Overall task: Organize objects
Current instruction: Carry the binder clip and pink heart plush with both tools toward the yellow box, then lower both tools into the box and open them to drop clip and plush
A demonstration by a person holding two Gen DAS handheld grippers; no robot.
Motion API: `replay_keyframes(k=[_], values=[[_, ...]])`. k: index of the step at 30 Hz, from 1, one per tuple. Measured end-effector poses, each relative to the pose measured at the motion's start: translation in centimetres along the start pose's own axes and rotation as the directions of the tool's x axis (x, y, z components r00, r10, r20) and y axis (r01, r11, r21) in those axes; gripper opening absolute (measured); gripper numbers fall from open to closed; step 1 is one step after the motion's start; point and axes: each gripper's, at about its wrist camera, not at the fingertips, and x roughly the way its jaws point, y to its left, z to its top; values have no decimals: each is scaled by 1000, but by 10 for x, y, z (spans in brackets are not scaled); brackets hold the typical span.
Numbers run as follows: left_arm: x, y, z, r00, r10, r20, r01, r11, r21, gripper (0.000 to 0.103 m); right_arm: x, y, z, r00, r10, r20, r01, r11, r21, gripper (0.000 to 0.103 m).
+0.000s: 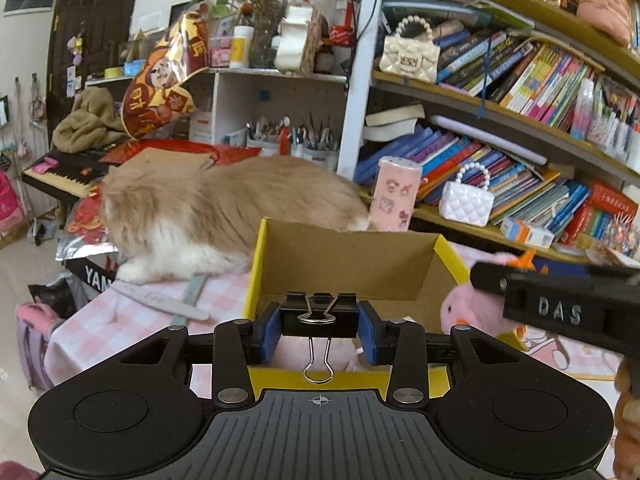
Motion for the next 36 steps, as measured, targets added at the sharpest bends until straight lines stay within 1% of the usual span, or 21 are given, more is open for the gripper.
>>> replay_keyframes(k=[4,7,12,19,26,31,36], values=[[20,-9,1,999,14,-29,-13,999,32,38,28,-9,9,999,30,-23,-30,999,-15,50],[33,-14,0,998,29,-54,-25,998,60,38,49,-13,11,996,58,-63,-60,998,-21,51],[49,-19,-3,993,49,-108,-38,994,102,38,83,-18,9,984,105,-143,-106,994,-2,51],[66,-21,-5,985,67,-159,-49,992,116,38,115,-9,8,969,134,-208,-150,986,-66,51],[76,-24,-8,979,72,-191,-46,990,134,39,137,-5,7,949,160,-270,-191,977,-93,51],[81,-24,-11,975,75,-211,-46,989,138,39,145,-5,4,940,161,-302,-197,976,-94,51],[82,-24,-12,975,79,-209,-50,989,142,39,150,-9,-1,931,164,-327,-198,977,-76,51]])
